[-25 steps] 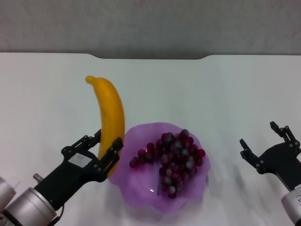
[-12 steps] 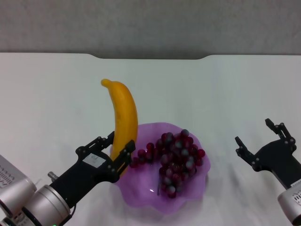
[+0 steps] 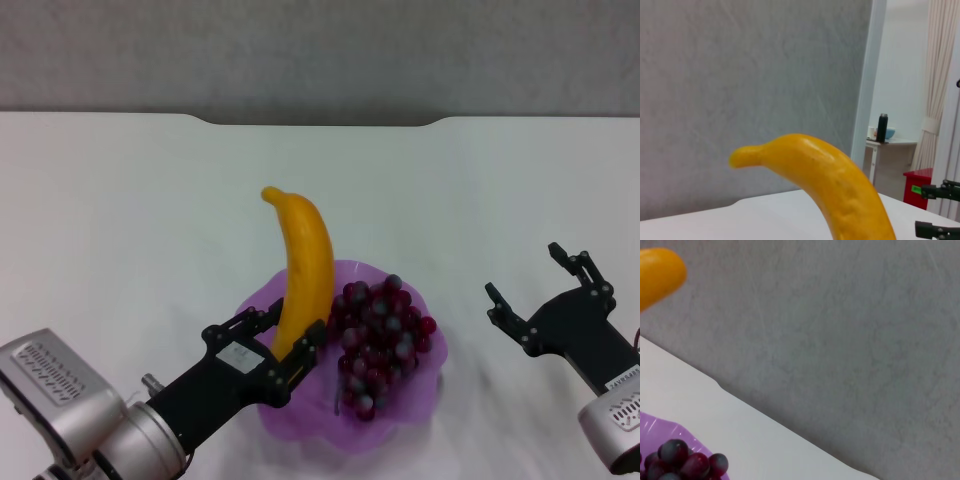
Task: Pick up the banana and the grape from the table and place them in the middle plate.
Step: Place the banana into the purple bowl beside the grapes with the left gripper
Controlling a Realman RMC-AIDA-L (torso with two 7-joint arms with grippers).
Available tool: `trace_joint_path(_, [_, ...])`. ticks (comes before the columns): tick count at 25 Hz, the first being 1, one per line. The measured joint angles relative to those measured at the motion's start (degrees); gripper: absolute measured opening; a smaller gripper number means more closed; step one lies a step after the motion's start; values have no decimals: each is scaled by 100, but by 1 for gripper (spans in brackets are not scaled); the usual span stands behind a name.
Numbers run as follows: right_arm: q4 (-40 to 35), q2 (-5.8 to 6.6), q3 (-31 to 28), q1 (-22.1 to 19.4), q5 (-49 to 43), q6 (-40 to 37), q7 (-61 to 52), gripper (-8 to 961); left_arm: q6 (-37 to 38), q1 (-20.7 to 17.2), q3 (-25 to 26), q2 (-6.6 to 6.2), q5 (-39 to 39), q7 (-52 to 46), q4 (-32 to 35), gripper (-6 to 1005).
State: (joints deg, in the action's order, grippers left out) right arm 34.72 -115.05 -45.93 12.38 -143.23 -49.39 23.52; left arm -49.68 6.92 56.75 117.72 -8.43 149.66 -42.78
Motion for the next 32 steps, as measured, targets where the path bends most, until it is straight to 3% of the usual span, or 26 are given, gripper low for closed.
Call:
trace_joint_path(6, [30, 3, 36, 17, -8, 14, 6, 897, 5, 210, -118, 2, 148, 9, 183, 482])
trace_joint_path(32, [62, 9, 138, 71, 15, 70, 13, 897, -18, 292, -146, -28, 299, -69, 346, 483])
